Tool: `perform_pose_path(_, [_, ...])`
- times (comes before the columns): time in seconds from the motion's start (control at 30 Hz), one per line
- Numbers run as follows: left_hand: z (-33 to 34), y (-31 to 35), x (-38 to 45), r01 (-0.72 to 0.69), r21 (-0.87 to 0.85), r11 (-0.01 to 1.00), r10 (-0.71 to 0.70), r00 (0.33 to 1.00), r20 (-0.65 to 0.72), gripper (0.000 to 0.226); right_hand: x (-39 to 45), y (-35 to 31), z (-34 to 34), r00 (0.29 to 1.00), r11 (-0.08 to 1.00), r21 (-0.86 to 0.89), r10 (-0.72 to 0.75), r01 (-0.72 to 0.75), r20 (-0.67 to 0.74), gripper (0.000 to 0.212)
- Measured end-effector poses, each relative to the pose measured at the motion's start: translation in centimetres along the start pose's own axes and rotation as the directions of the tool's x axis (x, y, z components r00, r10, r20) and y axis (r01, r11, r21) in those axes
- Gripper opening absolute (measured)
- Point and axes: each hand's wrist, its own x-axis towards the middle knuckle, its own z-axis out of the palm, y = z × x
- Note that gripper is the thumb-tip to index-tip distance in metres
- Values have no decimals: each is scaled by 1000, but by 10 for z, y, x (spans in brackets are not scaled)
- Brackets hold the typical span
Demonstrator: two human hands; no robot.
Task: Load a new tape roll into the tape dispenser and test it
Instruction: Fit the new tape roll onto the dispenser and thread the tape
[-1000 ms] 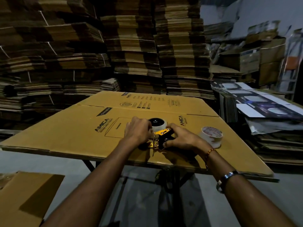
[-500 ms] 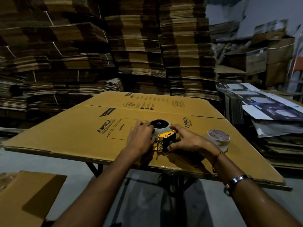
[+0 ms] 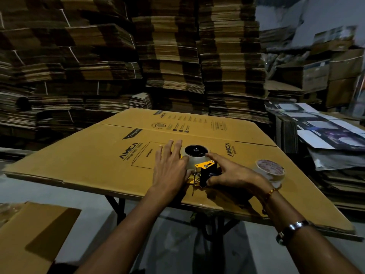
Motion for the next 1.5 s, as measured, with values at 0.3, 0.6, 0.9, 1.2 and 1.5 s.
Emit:
perform_pose_path(0.3, [6,18,-12,78,-119,990,-86,994,-62,25,3,1,-1,1000,999,-47,-26,26,0,91])
perform_pose_path(0.6, [17,21,-2,148,-200,969,-172,979,-110,25,4,4,2,998,996,-69,-53,51,-18,90])
perform_pose_path(0.9, [15,16,1,81,-55,995,-85,994,-68,35,1,-1,1,996,994,-84,-75,72,-37,84])
perform_pose_path(1.2, [13,19,4,191,-126,973,-199,978,-55,38,2,-5,2,999,993,-119,-28,23,-38,89])
perform_pose_path(1.5, [18,19,6,234,-265,935,-262,962,-72,26,3,-4,2,998,991,-125,-42,37,-39,91])
